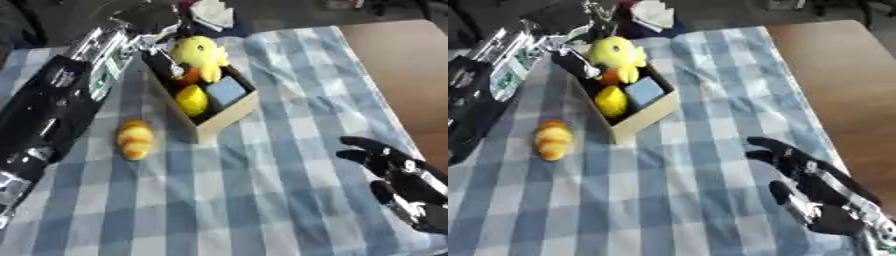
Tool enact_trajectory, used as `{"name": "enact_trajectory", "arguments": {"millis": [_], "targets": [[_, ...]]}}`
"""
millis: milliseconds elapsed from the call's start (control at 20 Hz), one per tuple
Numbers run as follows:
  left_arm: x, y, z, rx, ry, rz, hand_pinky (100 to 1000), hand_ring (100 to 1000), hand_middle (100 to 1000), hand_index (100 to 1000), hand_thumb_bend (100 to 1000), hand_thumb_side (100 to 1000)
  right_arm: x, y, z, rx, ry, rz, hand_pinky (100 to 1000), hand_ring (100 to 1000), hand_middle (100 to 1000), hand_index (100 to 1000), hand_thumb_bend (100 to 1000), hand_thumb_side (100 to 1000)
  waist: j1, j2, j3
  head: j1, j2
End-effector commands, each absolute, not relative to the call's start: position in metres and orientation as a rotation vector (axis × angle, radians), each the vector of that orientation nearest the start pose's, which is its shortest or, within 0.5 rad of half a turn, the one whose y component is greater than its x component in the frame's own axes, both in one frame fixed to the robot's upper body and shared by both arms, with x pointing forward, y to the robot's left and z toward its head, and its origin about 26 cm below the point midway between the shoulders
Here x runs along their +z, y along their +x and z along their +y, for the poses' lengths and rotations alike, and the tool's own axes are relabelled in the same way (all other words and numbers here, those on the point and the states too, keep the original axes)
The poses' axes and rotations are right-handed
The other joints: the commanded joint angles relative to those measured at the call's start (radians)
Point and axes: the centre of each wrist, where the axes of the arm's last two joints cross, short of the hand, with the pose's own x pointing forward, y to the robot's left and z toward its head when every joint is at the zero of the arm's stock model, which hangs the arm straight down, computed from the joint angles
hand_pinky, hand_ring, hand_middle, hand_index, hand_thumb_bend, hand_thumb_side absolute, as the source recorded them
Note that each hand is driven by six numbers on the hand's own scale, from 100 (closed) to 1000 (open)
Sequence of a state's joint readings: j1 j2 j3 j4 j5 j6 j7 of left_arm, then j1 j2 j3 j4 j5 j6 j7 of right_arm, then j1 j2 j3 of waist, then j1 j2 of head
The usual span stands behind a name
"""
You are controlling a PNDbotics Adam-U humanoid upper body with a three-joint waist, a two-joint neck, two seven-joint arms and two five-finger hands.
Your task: Pick up objects on the table and place them in the box.
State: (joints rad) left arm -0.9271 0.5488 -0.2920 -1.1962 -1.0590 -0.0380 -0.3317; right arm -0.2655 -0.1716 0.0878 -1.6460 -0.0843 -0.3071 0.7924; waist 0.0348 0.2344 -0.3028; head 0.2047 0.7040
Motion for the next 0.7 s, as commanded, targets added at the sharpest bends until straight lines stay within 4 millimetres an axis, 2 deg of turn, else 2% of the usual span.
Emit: {"name": "enact_trajectory", "arguments": {"millis": [50, 150, 350, 700], "targets": [[0.253, 0.452, 0.254, -1.568, 1.340, -1.388, 662, 589, 596, 786, 489, 430, 0.095, 0.336, -0.228, 1.087, 0.550, -2.001, 1000, 926, 977, 1000, 100, 495, -0.010, -0.016, -0.003, 0.002, 0.003], [0.247, 0.453, 0.254, -1.593, 1.328, -1.352, 683, 621, 645, 814, 523, 487, 0.095, 0.336, -0.227, 1.087, 0.551, -2.001, 1000, 926, 977, 1000, 100, 495, -0.010, -0.016, -0.004, 0.003, 0.003], [0.244, 0.453, 0.257, -1.635, 1.316, -1.306, 711, 671, 726, 841, 569, 534, 0.095, 0.336, -0.228, 1.086, 0.550, -2.002, 1000, 926, 977, 1000, 100, 494, -0.010, -0.017, -0.004, -0.001, 0.004], [0.257, 0.441, 0.268, -1.642, 1.280, -1.357, 705, 660, 690, 819, 533, 532, 0.095, 0.336, -0.229, 1.082, 0.540, -2.004, 1000, 926, 977, 1000, 100, 487, -0.009, -0.021, 0.007, -0.014, 0.001]]}}
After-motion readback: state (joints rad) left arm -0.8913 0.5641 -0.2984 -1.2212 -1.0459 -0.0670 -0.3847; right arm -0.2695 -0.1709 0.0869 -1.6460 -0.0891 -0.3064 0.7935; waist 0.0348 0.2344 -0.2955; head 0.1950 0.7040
